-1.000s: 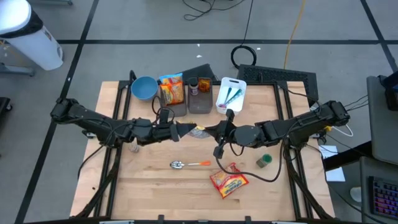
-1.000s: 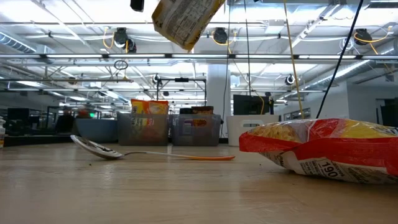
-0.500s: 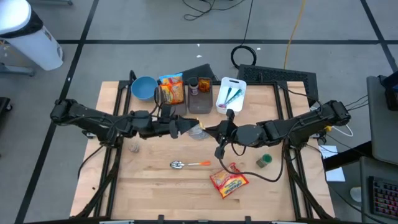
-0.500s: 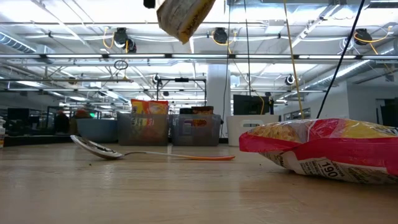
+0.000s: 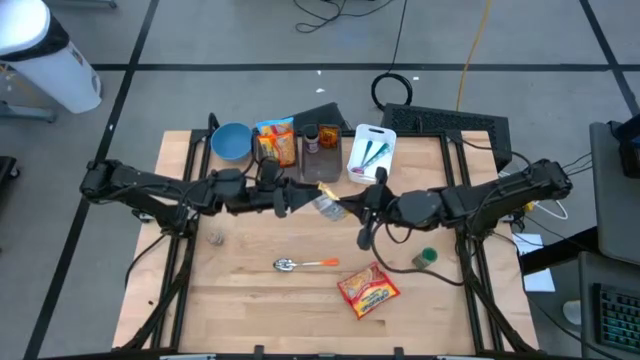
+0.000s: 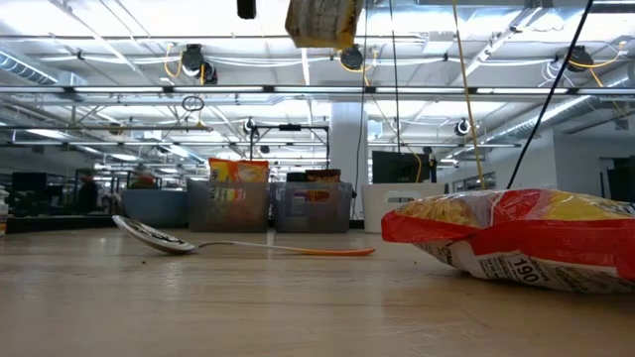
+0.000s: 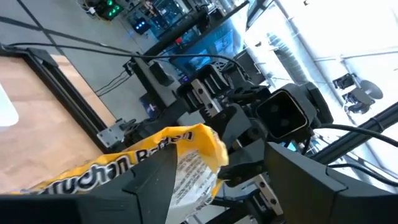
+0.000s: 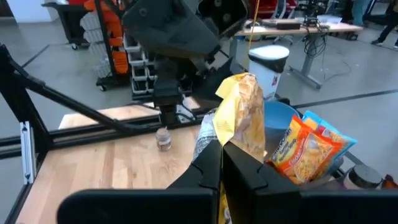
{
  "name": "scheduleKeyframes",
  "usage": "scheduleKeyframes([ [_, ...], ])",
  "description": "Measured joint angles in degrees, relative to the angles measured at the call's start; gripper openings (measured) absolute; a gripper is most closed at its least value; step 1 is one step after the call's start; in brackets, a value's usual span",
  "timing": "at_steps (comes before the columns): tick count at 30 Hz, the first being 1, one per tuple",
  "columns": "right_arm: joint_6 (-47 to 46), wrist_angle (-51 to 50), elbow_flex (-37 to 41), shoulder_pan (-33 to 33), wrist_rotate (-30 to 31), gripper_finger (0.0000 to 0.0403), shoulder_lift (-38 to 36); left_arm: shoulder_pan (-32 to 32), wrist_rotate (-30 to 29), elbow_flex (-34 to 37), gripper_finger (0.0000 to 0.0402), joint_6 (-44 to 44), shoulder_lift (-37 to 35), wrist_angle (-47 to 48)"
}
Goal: Pick & Place Food Item
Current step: Put the yellow noodle pack into the left black bin
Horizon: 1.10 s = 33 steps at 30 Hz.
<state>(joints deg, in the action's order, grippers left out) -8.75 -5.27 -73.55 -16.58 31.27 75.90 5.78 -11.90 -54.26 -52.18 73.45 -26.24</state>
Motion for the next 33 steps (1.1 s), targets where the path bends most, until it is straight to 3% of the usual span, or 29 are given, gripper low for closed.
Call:
scheduleKeyframes([
  [10, -2.9, -3.6, 0.0, 0.0, -3.0, 0.0000, -0.2, -3.6, 2.4, 0.0, 0.0253, 4.8, -2.6, 2.5],
  [19, -11.0, -6.5, 0.0, 4.0, -23.3, 0.0000, -2.0, -5.3, 7.4, -1.8, 0.0253, 16.5, -9.5, 16.0],
  [26, -13.6, -6.0, 0.0, 9.3, -33.8, 0.0000, -1.0, -5.5, 10.3, -16.3, 0.0253, 26.6, -7.5, 41.9],
  [33, -16.1, -1.6, -0.1, 13.3, -39.6, 0.0000, 0.5, -8.3, 18.9, -31.8, 0.0253, 37.4, -0.9, 61.7],
])
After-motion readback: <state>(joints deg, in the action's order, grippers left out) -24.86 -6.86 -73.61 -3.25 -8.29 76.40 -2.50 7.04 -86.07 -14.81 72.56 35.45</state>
